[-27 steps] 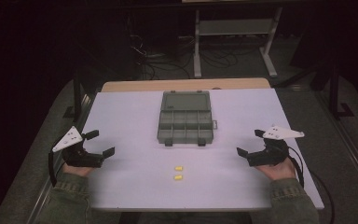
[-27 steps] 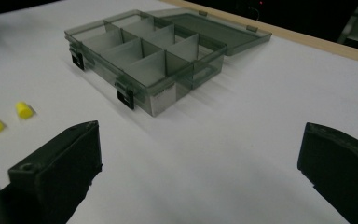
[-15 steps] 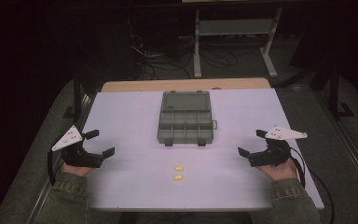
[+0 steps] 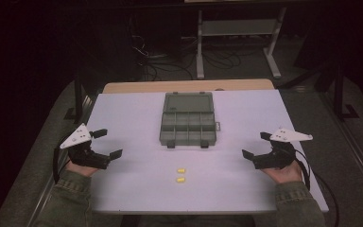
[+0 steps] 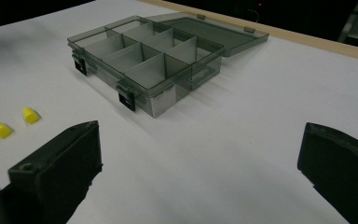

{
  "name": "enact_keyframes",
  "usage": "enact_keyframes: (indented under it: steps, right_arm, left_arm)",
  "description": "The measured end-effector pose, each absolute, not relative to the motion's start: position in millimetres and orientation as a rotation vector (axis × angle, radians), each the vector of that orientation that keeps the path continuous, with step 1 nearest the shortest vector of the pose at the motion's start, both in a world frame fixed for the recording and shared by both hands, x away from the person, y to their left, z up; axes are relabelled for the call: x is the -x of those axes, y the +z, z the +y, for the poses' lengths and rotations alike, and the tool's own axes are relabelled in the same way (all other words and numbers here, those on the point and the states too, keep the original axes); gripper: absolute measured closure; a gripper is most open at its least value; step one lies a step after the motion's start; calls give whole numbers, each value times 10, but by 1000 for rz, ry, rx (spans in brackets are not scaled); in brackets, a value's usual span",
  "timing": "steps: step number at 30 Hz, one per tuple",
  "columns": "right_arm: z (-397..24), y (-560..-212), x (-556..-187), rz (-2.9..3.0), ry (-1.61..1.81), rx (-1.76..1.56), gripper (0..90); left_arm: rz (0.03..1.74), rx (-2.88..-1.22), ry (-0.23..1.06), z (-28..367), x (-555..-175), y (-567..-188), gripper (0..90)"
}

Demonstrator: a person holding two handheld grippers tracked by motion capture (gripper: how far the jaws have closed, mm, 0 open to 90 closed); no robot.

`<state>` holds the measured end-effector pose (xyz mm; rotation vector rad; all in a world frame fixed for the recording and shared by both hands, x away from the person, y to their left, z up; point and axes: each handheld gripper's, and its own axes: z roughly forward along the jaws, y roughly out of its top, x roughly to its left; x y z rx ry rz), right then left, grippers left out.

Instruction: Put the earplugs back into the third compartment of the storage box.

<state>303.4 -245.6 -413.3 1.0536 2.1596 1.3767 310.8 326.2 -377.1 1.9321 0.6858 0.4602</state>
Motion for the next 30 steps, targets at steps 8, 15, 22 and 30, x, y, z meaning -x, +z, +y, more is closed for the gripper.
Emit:
enact_keyframes:
  steps: [8, 15, 22, 30]
  right_arm:
    - [-2455, -4129, -3026, 2159, 1376, -1049, 0]
    - [-2462, -4133, -3030, 2161, 1369, -1053, 0]
    - [-2448, -4142, -3030, 2172, 1346, -1048, 0]
    - [-2442, -4144, -3029, 2180, 1345, -1044, 0]
  left_arm:
    - [647, -1969, 440, 3128, -3135, -3719, 0]
    - [604, -2014, 422, 3013, -3144, -3660, 0]
    - [560, -2044, 394, 2859, -3150, -3623, 0]
    - [522, -2083, 361, 2702, -3198, -3640, 0]
